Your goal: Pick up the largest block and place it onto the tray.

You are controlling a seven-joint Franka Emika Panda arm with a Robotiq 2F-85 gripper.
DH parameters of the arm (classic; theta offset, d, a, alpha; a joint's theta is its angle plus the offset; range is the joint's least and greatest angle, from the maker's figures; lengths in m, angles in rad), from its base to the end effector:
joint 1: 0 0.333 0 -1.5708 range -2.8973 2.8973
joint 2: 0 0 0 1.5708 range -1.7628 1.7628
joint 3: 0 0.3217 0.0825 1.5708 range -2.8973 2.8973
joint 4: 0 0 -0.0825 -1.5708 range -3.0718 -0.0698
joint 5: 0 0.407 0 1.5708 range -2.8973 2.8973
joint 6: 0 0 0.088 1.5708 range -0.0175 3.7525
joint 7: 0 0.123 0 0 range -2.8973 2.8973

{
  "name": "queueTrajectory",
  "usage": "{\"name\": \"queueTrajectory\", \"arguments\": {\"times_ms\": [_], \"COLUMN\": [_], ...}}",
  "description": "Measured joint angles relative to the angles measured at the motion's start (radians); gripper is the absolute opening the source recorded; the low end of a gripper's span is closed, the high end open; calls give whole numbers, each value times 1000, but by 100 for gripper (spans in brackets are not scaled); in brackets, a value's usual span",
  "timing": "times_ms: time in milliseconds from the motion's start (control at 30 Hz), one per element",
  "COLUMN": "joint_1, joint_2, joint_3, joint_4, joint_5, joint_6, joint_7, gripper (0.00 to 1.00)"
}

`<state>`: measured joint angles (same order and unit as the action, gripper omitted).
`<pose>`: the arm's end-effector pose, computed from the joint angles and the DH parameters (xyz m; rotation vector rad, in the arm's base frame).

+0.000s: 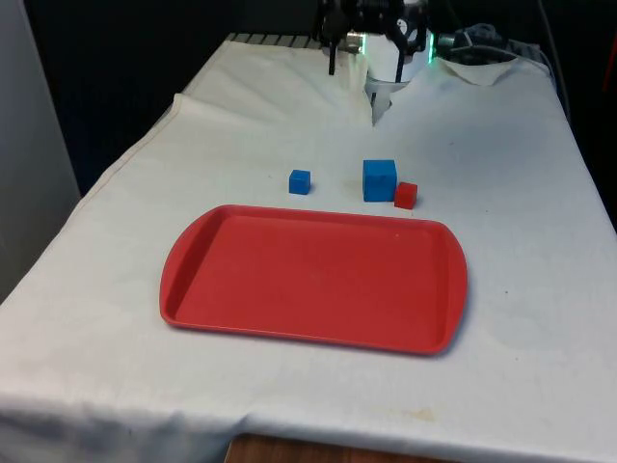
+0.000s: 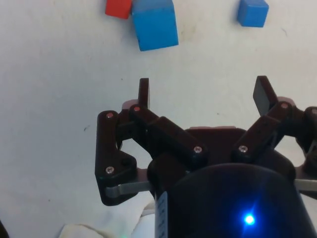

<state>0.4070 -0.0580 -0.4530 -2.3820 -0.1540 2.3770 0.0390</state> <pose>0.5109 -0.0262 0.3197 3.0565 0.0363 0.0736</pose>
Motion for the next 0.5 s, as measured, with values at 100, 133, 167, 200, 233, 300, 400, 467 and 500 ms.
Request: {"name": "queueTrajectory", "arguments": {"times_ms": [100, 133, 167, 200, 233, 300, 400, 467, 500], "joint_1": [1, 1, 2, 2, 2, 3, 4, 4, 4], "joint_2": [9, 19, 24, 29, 34, 44, 57, 65, 69], "joint_3": [1, 1, 1, 1, 2, 2, 4, 5, 5], "joint_4": [-10, -18, -22, -26, -29, -36, -40, -41, -42], "joint_5": [3, 6, 8, 10, 11, 12, 13, 14, 15], "joint_6": [20, 40, 49, 59, 67, 84, 101, 106, 110], "joint_7": [0, -1, -2, -3, -3, -3, -3, -3, -3], "gripper": [100, 100, 100, 100, 100, 100, 100, 100, 100]}}
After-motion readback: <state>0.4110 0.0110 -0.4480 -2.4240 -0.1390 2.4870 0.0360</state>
